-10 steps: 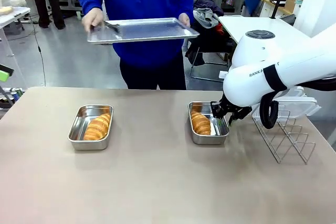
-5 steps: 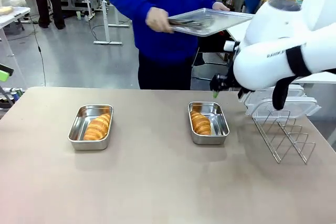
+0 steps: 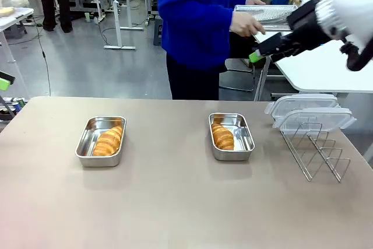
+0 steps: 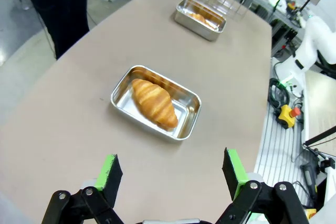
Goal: Place the bread in airtight containers.
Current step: Once an object is inside an Airtight Container , place the container in the center of the table.
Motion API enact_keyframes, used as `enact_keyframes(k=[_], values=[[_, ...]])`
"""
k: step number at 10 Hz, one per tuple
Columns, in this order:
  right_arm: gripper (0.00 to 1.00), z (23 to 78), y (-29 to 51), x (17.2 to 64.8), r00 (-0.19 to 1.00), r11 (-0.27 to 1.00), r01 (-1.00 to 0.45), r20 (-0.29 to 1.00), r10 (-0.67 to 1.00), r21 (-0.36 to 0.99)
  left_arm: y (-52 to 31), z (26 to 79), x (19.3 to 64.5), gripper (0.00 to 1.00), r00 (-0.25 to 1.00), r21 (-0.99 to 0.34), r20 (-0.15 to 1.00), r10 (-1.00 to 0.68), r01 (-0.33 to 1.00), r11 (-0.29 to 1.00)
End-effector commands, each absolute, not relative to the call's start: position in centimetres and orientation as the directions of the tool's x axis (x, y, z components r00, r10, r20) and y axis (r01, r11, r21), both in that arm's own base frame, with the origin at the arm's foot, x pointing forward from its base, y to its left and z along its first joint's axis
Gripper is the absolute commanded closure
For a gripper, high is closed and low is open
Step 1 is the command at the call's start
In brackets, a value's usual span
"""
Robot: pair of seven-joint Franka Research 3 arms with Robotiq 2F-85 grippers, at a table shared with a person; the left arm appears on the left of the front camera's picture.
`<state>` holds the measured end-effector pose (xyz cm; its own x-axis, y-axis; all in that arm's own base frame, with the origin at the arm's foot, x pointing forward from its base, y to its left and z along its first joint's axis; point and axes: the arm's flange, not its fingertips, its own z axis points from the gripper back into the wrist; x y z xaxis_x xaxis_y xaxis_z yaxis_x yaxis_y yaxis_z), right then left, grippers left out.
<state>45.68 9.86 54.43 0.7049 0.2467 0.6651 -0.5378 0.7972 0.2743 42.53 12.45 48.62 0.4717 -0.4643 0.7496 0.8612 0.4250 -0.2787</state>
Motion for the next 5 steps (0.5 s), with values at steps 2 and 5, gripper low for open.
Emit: enact_keyframes(k=[2, 5], values=[[0.0, 51.1, 0.0, 47.3, 0.629, 0.61, -0.727, 0.66, 0.41, 0.314, 12.5, 48.8, 42.3, 0.0, 0.457, -0.272, 0.754, -0.471, 0.871, 0.41], [0.0, 50.2, -1.2, 47.3, 0.598, 0.584, -0.753, 0.686, 0.415, 0.302, 12.5, 48.8, 42.3, 0.0, 0.457, -0.272, 0.754, -0.471, 0.871, 0.41]])
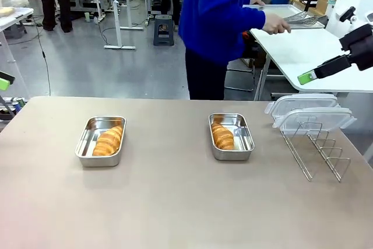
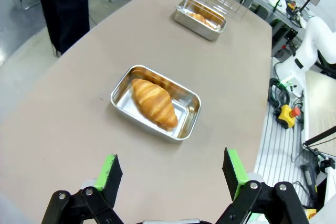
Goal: Place the bread in airtight containers.
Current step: Once an object is inside an Airtight Container , place the container in the center of the table.
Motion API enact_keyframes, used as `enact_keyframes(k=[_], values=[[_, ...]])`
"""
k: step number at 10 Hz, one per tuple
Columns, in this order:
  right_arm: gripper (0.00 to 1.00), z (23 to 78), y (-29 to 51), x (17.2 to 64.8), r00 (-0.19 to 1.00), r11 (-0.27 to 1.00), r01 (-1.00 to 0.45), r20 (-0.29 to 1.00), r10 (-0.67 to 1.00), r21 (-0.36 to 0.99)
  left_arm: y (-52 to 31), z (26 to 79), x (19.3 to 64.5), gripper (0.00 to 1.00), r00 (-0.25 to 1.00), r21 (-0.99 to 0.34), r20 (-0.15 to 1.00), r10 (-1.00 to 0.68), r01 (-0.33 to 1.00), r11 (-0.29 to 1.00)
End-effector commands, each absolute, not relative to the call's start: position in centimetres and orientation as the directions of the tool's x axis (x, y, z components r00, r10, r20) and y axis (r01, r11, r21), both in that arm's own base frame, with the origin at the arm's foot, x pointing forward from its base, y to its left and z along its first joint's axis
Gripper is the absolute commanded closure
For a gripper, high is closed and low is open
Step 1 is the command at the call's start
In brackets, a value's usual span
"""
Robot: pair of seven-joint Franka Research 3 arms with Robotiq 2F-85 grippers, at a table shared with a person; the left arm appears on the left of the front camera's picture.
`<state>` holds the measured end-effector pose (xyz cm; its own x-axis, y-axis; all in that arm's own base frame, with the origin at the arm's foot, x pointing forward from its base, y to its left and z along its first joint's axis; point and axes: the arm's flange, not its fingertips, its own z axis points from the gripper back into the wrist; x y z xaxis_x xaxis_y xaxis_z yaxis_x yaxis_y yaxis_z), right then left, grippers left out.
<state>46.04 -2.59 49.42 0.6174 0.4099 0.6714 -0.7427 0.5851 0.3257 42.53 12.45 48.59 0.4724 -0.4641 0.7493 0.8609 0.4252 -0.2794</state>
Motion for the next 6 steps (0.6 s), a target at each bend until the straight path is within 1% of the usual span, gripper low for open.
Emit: enact_keyframes(k=[1, 2, 3, 6], values=[[0.0, 50.08, -1.57, 47.21, 0.59, 0.584, -0.754, 0.7, 0.403, 0.3, 12.5, 48.81, 42.31, 0.0, 0.457, -0.272, 0.754, -0.471, 0.871, 0.41], [0.0, 49.87, -1.74, 46.65, 0.587, 0.571, -0.762, 0.697, 0.411, 0.304, 12.5, 48.81, 42.31, 0.0, 0.457, -0.272, 0.754, -0.471, 0.871, 0.41], [0.0, 49.16, -2.21, 46.67, 0.617, 0.591, -0.741, 0.671, 0.41, 0.32, 12.5, 48.81, 42.31, 0.0, 0.457, -0.272, 0.754, -0.471, 0.871, 0.41], [0.0, 49.16, -2.21, 46.67, 0.617, 0.591, -0.741, 0.671, 0.41, 0.32, 12.5, 48.81, 42.31, 0.0, 0.457, -0.272, 0.754, -0.471, 0.871, 0.41]])
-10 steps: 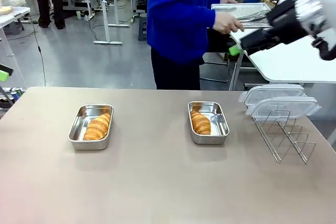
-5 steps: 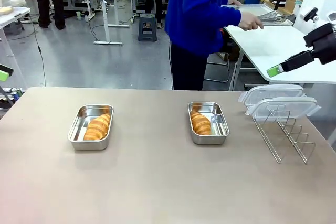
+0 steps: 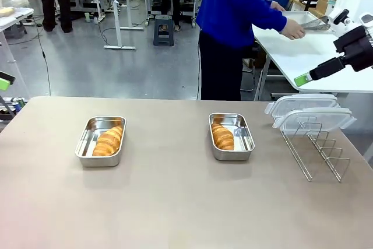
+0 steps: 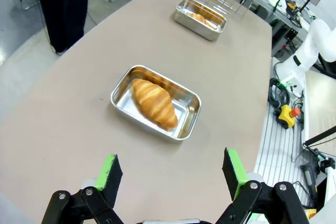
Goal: Place the bread in airtight containers.
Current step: Once an object is inside an Airtight Container , place the container in the center of the table, then pick up one Airtight Container lid and hand it to the human.
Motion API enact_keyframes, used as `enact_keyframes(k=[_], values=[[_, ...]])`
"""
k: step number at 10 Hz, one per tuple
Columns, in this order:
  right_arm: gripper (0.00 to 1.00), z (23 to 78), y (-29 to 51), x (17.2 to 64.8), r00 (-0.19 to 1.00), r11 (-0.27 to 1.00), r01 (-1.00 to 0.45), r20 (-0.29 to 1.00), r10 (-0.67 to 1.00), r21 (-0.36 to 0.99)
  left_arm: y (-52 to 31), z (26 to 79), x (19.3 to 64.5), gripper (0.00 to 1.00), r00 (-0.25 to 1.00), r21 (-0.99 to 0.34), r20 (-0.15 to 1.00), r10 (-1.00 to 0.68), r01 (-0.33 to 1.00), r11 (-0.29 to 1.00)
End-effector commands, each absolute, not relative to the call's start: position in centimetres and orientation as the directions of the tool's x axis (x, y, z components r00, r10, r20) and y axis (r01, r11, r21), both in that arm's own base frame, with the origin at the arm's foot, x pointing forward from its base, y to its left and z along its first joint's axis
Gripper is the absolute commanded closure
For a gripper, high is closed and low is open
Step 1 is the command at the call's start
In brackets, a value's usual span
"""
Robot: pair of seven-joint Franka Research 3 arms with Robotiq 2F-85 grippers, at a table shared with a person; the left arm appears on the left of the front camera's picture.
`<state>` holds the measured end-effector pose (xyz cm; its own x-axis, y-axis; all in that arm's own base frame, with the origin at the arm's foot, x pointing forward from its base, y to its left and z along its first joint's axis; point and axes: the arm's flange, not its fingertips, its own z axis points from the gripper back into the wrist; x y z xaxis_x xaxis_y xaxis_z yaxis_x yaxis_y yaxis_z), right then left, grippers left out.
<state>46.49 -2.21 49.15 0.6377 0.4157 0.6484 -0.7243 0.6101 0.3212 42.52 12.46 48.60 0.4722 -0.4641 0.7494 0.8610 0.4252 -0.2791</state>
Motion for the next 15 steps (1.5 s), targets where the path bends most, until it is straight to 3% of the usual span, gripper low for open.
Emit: enact_keyframes(k=[1, 11, 13, 15], values=[[0.0, 49.16, -2.21, 46.67, 0.617, 0.591, -0.741, 0.671, 0.41, 0.32, 12.5, 48.81, 42.31, 0.0, 0.457, -0.272, 0.754, -0.471, 0.871, 0.41], [0.0, 49.25, -2.18, 46.38, 0.642, 0.613, -0.721, 0.646, 0.414, 0.323, 12.5, 48.81, 42.31, 0.0, 0.457, -0.272, 0.754, -0.471, 0.871, 0.41], [0.0, 48.94, -1.97, 47.06, 0.413, 0.481, -0.874, 0.628, 0.66, 0.069, 12.5, 48.81, 42.31, 0.0, 0.457, -0.272, 0.754, -0.471, 0.871, 0.41], [0.0, 48.4, -2.51, 46.74, 0.147, 0.193, -0.98, 0.485, 0.862, -0.045, 12.5, 48.81, 42.31, 0.0, 0.457, -0.272, 0.754, -0.471, 0.871, 0.41]])
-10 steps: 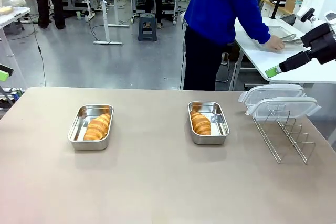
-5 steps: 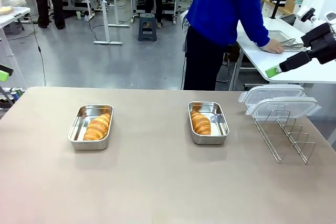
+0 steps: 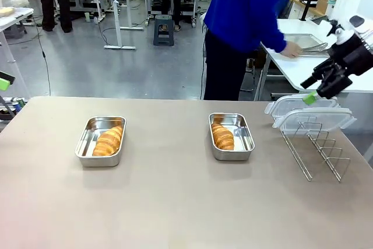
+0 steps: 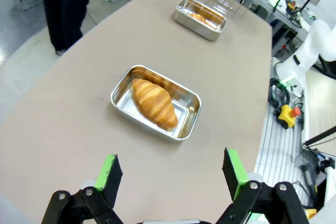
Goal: Place the bread in airtight containers.
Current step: Pick up one Airtight Container lid and hand it to the human.
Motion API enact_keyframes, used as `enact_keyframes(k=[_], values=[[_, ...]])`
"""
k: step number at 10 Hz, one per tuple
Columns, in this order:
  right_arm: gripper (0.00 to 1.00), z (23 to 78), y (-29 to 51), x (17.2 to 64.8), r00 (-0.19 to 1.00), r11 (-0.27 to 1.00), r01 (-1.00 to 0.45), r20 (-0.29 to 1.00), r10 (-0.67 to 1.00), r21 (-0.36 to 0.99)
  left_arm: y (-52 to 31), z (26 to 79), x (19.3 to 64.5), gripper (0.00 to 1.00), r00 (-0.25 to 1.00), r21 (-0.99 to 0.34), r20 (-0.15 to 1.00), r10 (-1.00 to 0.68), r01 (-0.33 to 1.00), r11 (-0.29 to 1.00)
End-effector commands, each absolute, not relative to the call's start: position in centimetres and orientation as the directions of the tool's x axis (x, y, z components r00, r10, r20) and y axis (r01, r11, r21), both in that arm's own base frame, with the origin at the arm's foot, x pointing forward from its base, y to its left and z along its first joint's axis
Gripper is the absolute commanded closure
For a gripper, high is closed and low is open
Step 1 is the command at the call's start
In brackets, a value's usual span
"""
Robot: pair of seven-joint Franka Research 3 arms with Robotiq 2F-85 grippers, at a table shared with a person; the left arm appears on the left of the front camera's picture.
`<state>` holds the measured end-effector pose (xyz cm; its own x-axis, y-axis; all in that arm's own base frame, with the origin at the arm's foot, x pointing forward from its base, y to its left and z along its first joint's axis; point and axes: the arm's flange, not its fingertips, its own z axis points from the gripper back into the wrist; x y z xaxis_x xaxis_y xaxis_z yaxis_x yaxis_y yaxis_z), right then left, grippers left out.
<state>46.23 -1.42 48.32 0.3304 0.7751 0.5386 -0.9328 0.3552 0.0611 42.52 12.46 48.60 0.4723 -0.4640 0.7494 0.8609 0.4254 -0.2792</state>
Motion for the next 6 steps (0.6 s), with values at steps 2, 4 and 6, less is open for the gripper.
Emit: enact_keyframes(k=[2, 4, 6], values=[[0.0, 48.4, -3.3, 46.7, -0.015, 0.017, -0.995, 0.303, 0.953, -0.102, 12.5, 48.8, 42.3, 0.0, 0.457, -0.272, 0.754, -0.471, 0.871, 0.41], [0.0, 47.9, -3.0, 46.5, -0.126, -0.109, -0.989, 0.186, 0.974, -0.101, 12.5, 48.8, 42.3, 0.0, 0.457, -0.272, 0.754, -0.471, 0.871, 0.41], [0.0, 47.9, -2.9, 46.2, -0.058, -0.047, -0.998, 0.227, 0.972, -0.052, 12.5, 48.8, 42.3, 0.0, 0.457, -0.272, 0.754, -0.471, 0.871, 0.41]])
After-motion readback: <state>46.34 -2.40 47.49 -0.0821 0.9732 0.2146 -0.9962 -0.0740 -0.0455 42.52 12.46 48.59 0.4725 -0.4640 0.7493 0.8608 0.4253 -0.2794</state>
